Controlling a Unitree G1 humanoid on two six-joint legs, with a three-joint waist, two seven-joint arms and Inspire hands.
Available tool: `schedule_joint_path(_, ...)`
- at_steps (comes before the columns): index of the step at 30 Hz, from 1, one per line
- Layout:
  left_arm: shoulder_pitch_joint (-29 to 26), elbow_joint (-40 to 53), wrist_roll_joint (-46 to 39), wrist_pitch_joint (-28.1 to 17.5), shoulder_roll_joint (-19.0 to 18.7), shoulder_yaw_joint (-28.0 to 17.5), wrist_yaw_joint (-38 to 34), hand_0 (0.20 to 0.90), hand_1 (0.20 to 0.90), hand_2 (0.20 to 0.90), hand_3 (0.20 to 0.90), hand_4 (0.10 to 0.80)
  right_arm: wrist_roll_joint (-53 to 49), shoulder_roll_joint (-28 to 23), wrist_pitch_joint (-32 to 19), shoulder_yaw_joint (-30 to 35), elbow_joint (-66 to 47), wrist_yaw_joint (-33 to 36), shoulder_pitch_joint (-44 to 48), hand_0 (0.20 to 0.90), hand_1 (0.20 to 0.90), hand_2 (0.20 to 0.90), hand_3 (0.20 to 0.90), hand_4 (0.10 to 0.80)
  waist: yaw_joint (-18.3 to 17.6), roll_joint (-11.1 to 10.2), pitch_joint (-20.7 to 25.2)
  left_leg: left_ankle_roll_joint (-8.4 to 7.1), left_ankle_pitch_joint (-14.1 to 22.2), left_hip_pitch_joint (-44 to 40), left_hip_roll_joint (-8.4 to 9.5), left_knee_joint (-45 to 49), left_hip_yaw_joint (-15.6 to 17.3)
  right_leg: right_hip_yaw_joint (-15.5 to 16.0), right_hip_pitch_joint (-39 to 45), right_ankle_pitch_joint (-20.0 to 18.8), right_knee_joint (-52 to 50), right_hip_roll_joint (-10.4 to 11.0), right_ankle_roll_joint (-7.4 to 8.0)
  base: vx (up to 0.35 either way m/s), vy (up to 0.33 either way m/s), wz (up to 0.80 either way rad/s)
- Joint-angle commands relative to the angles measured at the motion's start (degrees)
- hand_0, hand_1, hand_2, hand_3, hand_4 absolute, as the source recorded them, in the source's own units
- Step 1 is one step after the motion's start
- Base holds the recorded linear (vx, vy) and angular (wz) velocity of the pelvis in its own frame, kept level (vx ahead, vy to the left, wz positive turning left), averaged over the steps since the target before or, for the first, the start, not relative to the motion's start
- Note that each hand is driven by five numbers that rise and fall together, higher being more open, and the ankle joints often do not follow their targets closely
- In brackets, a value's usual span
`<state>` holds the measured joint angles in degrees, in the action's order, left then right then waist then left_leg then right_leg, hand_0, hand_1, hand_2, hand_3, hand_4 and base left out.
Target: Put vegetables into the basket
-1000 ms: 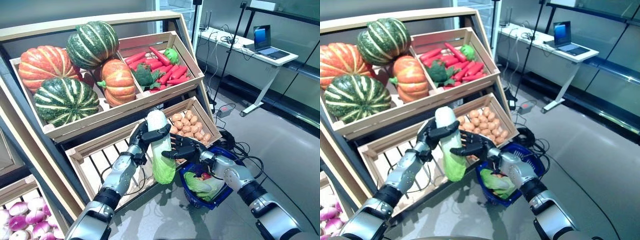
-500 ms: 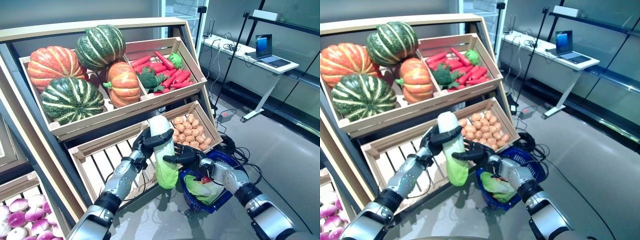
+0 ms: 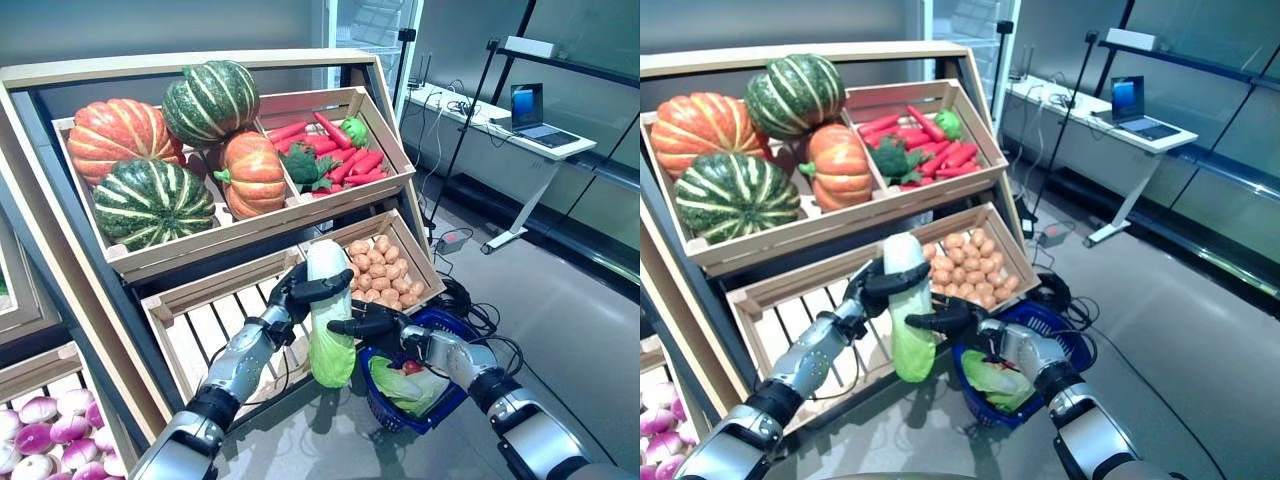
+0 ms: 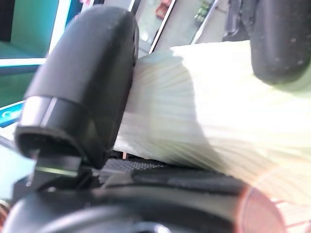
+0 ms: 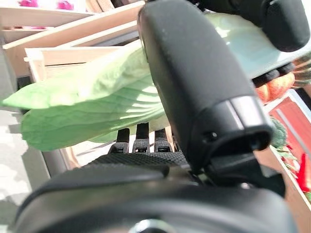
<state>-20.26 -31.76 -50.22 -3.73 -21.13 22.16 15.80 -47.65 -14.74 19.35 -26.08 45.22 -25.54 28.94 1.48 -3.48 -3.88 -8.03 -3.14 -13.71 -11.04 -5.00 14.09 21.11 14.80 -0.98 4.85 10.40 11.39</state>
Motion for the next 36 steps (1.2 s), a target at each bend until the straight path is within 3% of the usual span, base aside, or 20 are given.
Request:
schedule_joint_path(1, -11.7, 19.0, -10.9, -2.8, 12.2, 4.6, 14.2, 0.300, 0.300, 0.300, 0.300, 0.400, -5.0, 8.5, -3.2, -3.5, 3.0, -4.0, 9.5, 0.900, 0.900, 0.900, 0.900, 0.800, 1.7, 2.0, 1.8, 1.48, 2.7, -0.8, 1.50, 0.0, -1.9, 0.1, -0.3, 0.0, -2.0, 0.3, -4.03, 0.000, 0.000, 0.00)
schedule_joint_path(11, -9.2, 17.1, -21.1, 5.9, 15.0, 5.7, 22.5, 0.300, 0.300, 0.300, 0.300, 0.400, -13.8, 7.8, -0.5, -2.1, -3.7, -21.9, 10.0, 0.900, 0.900, 0.900, 0.900, 0.800, 1.9, 1.9, 2.1, 1.55, 3.2, -0.9, 1.68, 0.0, -2.0, 0.8, 0.0, -0.1, -1.8, 0.5, -3.78, 0.000, 0.000, 0.00)
schedule_joint_path(15, -9.5, 16.6, -23.1, 6.4, 15.6, 6.4, 23.1, 0.300, 0.300, 0.300, 0.300, 0.400, -14.4, 7.0, -1.4, -2.0, -3.8, -23.6, 10.8, 0.900, 0.900, 0.900, 0.900, 0.800, 1.8, 1.8, 2.4, 1.45, 3.1, -0.7, 1.58, 0.0, -2.0, 0.9, -0.2, -0.1, -1.6, 0.6, -3.63, -0.001, -0.001, 0.02)
schedule_joint_path(16, -9.7, 16.0, -23.5, 6.5, 15.6, 6.5, 23.7, 0.300, 0.300, 0.300, 0.300, 0.400, -15.9, 6.7, -2.2, -1.9, -3.6, -22.4, 11.2, 0.519, 0.519, 0.519, 0.519, 0.546, 1.8, 1.7, 2.3, 1.43, 3.2, -0.6, 1.52, 0.0, -2.0, 1.0, -0.2, -0.1, -1.6, 0.6, -3.60, 0.000, 0.000, 0.00)
schedule_joint_path(17, -9.7, 15.7, -23.5, 6.5, 15.7, 6.6, 23.9, 0.300, 0.300, 0.300, 0.300, 0.400, -16.3, 6.7, -2.8, -1.8, -3.5, -21.6, 11.3, 0.300, 0.300, 0.300, 0.300, 0.400, 1.7, 1.7, 2.3, 1.43, 3.2, -0.6, 1.50, 0.0, -2.0, 1.0, -0.3, -0.1, -1.6, 0.6, -3.61, 0.000, 0.000, 0.00)
schedule_joint_path(21, -10.1, 14.4, -22.5, 5.7, 16.1, 7.0, 23.9, 0.300, 0.300, 0.300, 0.300, 0.400, -19.2, 6.9, -4.1, -0.3, -2.5, -16.7, 11.8, 0.300, 0.300, 0.300, 0.300, 0.400, 1.5, 1.7, 2.3, 1.42, 3.2, -0.7, 1.42, 0.0, -1.8, 0.7, -0.2, -0.3, -1.4, 0.6, -3.56, 0.000, 0.000, 0.00)
schedule_joint_path(34, -9.8, 14.1, -19.7, 6.1, 14.8, 5.9, 23.7, 0.300, 0.300, 0.300, 0.300, 0.400, -17.2, 5.7, -4.9, 1.1, -2.4, -14.6, 10.1, 0.300, 0.300, 0.300, 0.300, 0.400, 0.9, 1.8, 2.4, 1.54, 3.2, -0.7, 1.32, 0.0, -1.3, 0.4, -0.6, -0.6, -1.3, 0.7, -3.45, 0.000, 0.000, 0.00)
schedule_joint_path(35, -9.8, 14.0, -19.2, 6.1, 14.7, 5.7, 23.2, 0.389, 0.389, 0.389, 0.389, 0.460, -16.6, 5.3, -5.0, 1.2, -2.2, -14.1, 10.1, 0.300, 0.300, 0.300, 0.300, 0.400, 0.9, 1.7, 2.3, 1.54, 3.1, -0.7, 1.34, 0.0, -1.2, 0.3, -0.6, -0.6, -1.3, 0.7, -3.41, 0.000, 0.000, 0.00)
schedule_joint_path(36, -9.7, 13.9, -18.5, 6.1, 14.5, 5.4, 22.5, 0.900, 0.900, 0.900, 0.900, 0.800, -16.4, 4.8, -4.8, 1.3, -2.0, -13.4, 10.1, 0.300, 0.300, 0.300, 0.300, 0.400, 0.9, 1.7, 2.3, 1.57, 3.2, -0.6, 1.36, 0.0, -1.3, 0.2, -0.7, -0.6, -1.3, 0.7, -3.41, 0.000, 0.000, 0.00)
